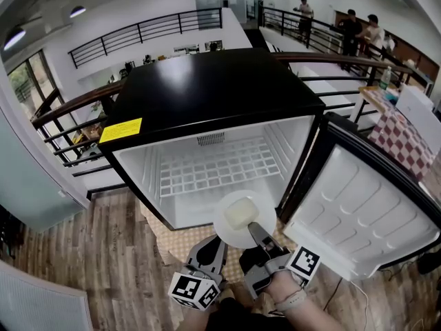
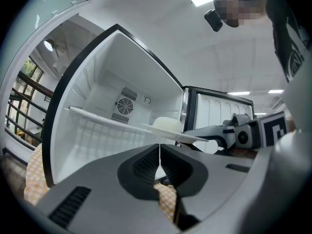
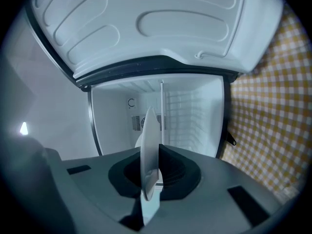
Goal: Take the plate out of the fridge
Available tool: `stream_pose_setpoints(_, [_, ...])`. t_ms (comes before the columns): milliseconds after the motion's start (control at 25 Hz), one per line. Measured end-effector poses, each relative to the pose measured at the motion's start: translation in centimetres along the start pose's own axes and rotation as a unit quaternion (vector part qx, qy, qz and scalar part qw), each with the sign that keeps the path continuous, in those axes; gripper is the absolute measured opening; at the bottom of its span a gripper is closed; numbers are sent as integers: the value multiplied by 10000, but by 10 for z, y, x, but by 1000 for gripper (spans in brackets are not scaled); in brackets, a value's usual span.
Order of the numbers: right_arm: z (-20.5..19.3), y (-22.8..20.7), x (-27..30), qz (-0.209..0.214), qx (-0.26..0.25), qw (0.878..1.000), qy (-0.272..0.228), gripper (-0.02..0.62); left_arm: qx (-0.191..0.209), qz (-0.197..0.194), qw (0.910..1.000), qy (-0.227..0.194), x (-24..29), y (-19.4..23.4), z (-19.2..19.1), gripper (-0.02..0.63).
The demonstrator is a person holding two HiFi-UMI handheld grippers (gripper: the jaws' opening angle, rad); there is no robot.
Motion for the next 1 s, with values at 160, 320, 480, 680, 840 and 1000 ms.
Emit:
stream_pose_setpoints(160, [-2, 0, -6, 6, 13, 10000, -6, 43, -22, 4, 10000, 27, -3, -2, -3, 15])
stream_pose_setpoints(320, [-4, -3, -12, -20, 28, 10000, 4, 43, -35, 27, 10000, 27, -6, -2, -5, 15])
stream_pose_setpoints(480, [-7, -5, -16, -20, 50, 10000, 20, 43, -44, 45, 10000, 24, -8, -3, -6, 15])
stream_pose_setpoints(680, [-10, -9, -19, -29, 31, 10000, 43, 43, -72, 94, 9999, 17, -13, -2, -7, 15])
stream_pose_setpoints(840, [-13, -12, -20, -17, 21, 10000, 87, 43, -61, 143, 9999, 14, -17, -1, -8, 15])
stream_pose_setpoints(1000, [-15, -15, -22, 3, 45, 9999, 99, 43, -48, 216, 9998, 12, -21, 1, -9, 15])
Point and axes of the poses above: the fingertips, and each gripper's own axes: x forward along the fingers, y to its left, z out of its top, the point moved 9 cm from there along -x, backward along the fingers, and after that the axes turned 13 degrees about -x, right-handed, at the moved point
